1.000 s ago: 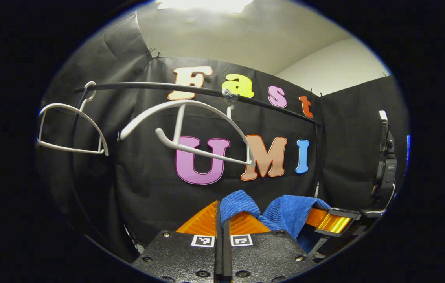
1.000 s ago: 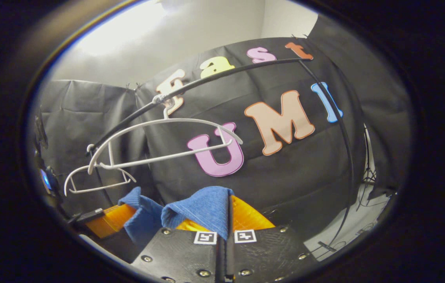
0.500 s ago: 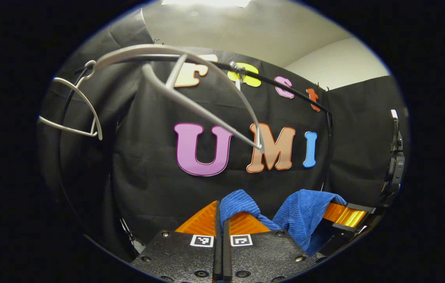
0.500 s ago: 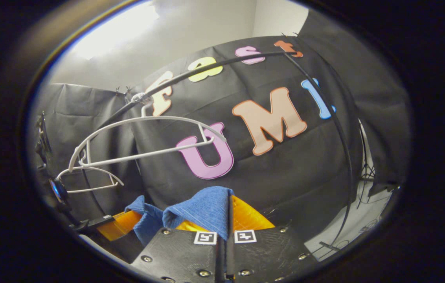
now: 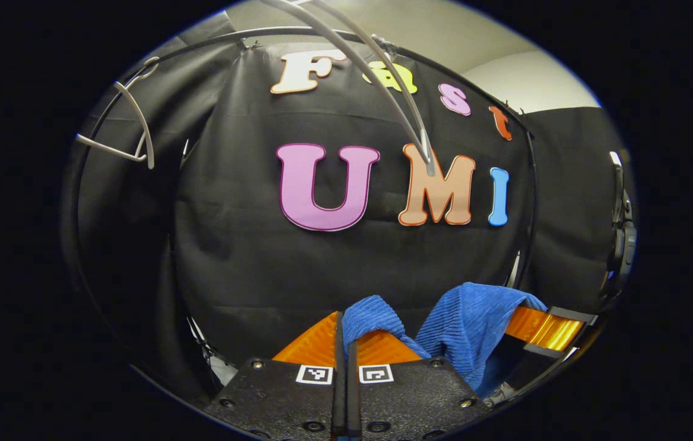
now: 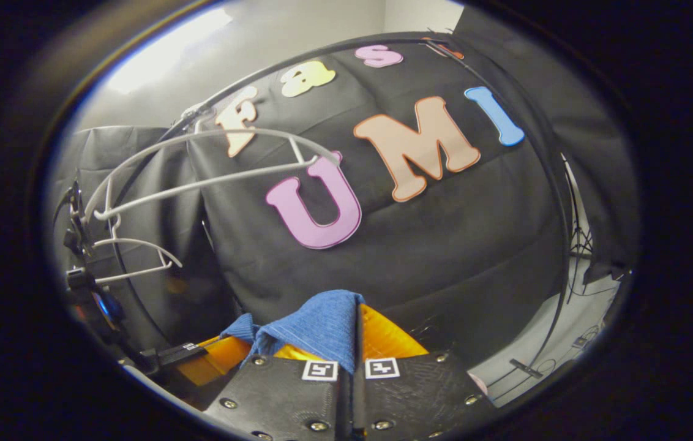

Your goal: Grasp the clothes on the hanger with both hands and then place them into the laundry hamper below.

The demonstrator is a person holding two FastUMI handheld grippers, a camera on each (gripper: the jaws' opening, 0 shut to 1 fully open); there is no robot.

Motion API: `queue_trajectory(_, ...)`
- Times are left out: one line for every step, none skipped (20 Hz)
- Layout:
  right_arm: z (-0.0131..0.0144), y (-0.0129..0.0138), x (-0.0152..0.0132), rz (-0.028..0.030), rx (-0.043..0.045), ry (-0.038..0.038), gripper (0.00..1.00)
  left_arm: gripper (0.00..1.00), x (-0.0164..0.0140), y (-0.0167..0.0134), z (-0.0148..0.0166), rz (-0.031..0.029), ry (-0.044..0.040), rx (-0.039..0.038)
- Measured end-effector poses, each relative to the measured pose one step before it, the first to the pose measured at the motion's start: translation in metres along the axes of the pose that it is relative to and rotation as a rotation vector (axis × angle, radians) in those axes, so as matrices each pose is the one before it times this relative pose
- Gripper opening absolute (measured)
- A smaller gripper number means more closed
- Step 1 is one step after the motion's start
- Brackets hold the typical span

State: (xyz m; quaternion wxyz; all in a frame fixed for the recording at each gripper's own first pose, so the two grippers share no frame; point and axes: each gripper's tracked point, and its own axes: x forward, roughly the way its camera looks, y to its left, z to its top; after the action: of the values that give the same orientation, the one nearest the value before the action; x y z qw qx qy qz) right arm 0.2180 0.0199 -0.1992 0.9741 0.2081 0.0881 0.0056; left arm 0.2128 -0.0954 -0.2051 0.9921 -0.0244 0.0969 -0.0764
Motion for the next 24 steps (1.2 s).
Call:
queue_trajectory(-0.00760,0.00028,0.00499,0.00522,-0.00689,0.01190,0.02,0.01,0.00205,0.00146,-0.00724,0.00282,0.00694,0.00109)
queue_trajectory(-0.00756,-0.00122,0.00459,0.00189,-0.00132,0.00789,0.02,0.01,0.00119,0.00160,-0.00700,0.00036,0.00474,0.00025)
queue_trajectory(-0.00695,-0.00189,0.00338,0.00174,0.00397,0.01033,0.02,0.02,0.00184,0.00169,-0.00679,0.00448,0.00453,0.00085)
queue_trajectory(-0.00679,-0.00245,0.00457,0.00170,0.00228,0.01030,0.02,0.01,0.00256,0.00302,-0.00597,0.00579,0.00397,0.00156)
queue_trajectory(-0.00562,-0.00533,0.00469,-0.00938,-0.00354,0.00762,0.02,0.02,0.00230,0.00362,-0.00843,0.00822,0.00893,-0.00058)
queue_trajectory(-0.00874,-0.00672,-0.00053,-0.01937,-0.00584,0.00720,0.02,0.01,0.00236,0.00339,-0.00825,0.00620,0.00966,-0.00469)
queue_trajectory(-0.00745,-0.00740,-0.00054,-0.01768,-0.00907,0.00696,0.02,0.02,0.00235,0.00243,-0.00864,0.00412,0.01188,-0.00649)
queue_trajectory(-0.00743,-0.00626,-0.00299,-0.01809,-0.01278,0.00321,0.02,0.02,0.00320,0.00355,-0.00787,0.00535,0.00701,-0.00760)
queue_trajectory(-0.00613,-0.00695,0.00136,-0.01802,-0.01293,0.00554,0.02,0.02,0.00304,0.00352,-0.00847,0.00663,0.00898,-0.00403)
queue_trajectory(-0.00740,-0.00683,0.00331,-0.01888,-0.01157,0.00717,0.03,0.01,0.00339,0.00329,-0.01006,0.00858,0.01734,0.00007)
queue_trajectory(-0.00450,-0.00669,0.00245,-0.01946,-0.01318,0.00565,0.02,0.01,0.00371,0.00409,-0.01247,0.00825,0.02518,0.00116)
queue_trajectory(-0.00586,-0.00683,0.00133,-0.01881,-0.01532,0.00676,0.03,0.02,0.00438,0.00255,-0.01356,0.00276,0.03128,-0.00072)
queue_trajectory(-0.00526,-0.00573,0.00223,-0.01682,-0.02118,0.00849,0.00,0.02,0.00390,0.00221,-0.01386,0.00201,0.03166,-0.00434)
queue_trajectory(-0.00649,-0.00635,0.00344,-0.02189,-0.02496,0.00919,0.02,0.02,0.00313,0.00334,-0.01247,0.00179,0.02930,-0.00492)
queue_trajectory(-0.00693,-0.00575,0.00344,-0.02002,-0.03044,0.01353,0.02,0.02,0.00362,0.00285,-0.00999,0.00499,0.02451,-0.00052)
queue_trajectory(-0.00911,-0.00463,0.00191,-0.02370,-0.03889,0.01447,0.03,0.02,0.00334,0.00328,-0.01021,0.00685,0.02291,0.00095)
queue_trajectory(-0.00768,-0.00562,0.00327,-0.02278,-0.04114,0.01832,0.03,0.01,0.00314,0.00380,-0.00873,0.00587,0.01762,0.00289)
queue_trajectory(-0.00821,-0.00066,0.00413,-0.00977,-0.03813,0.01477,0.02,0.01,0.00394,0.00295,-0.00832,0.00437,0.01773,0.00099)
queue_trajectory(-0.00577,-0.00028,0.00330,-0.00508,-0.02898,0.01107,0.02,0.01,0.00249,0.00221,-0.00758,0.00423,0.01357,-0.00023)
queue_trajectory(-0.01027,0.00144,0.00060,0.00283,-0.01400,0.01380,0.02,0.01,0.00385,0.00247,-0.00640,0.00046,0.01114,0.00247)
queue_trajectory(-0.00788,0.00337,0.00269,0.00959,-0.00283,0.01347,0.02,0.03,0.00216,0.00076,-0.00718,0.00284,0.01590,0.00356)
queue_trajectory(-0.01007,0.00139,0.00254,0.00601,0.00035,0.01504,0.02,0.02,0.00286,0.00248,-0.00740,0.00366,0.01644,0.00401)
queue_trajectory(-0.00649,0.00132,0.00279,0.00162,-0.00324,0.01145,0.02,0.03,0.00123,0.00359,-0.00535,0.00547,0.01160,0.00327)
queue_trajectory(-0.00609,0.00149,0.00268,0.00020,-0.00710,0.00990,0.02,0.00,0.00205,0.00301,-0.00620,0.00517,0.00805,0.00270)
